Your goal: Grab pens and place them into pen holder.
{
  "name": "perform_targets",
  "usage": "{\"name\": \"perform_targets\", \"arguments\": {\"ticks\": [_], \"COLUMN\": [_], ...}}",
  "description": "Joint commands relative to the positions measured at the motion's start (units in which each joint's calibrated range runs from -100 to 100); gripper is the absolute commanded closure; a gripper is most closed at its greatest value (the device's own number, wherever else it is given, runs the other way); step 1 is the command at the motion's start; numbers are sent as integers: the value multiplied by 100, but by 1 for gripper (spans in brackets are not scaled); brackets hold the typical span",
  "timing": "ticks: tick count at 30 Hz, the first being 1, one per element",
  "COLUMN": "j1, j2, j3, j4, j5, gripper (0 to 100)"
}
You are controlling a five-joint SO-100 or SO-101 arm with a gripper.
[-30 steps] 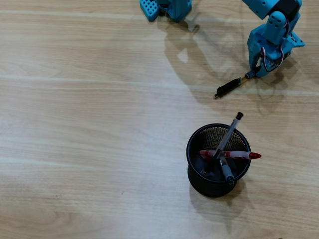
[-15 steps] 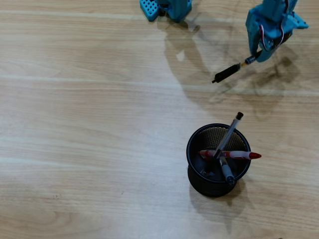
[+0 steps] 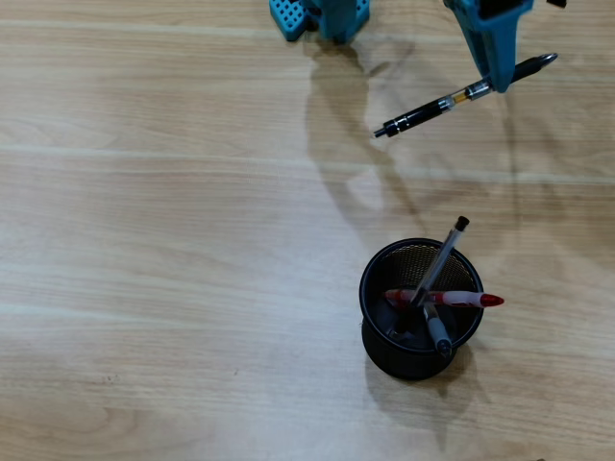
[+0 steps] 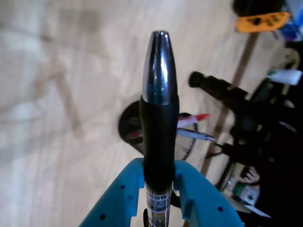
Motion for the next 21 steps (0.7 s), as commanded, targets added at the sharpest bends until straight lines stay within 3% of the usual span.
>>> {"name": "perform_targets", "arguments": {"ticks": [1,6,13,21], "j1": [592,948,1250,1543], "j2": [-683,-760,-717,-717], "j3": [-232,-204,456,1949], "j4": [-1499,-3085,-4943,-8014], "j5": [-55,-139,-1223,-2637], "gripper": [98,98,98,98]}}
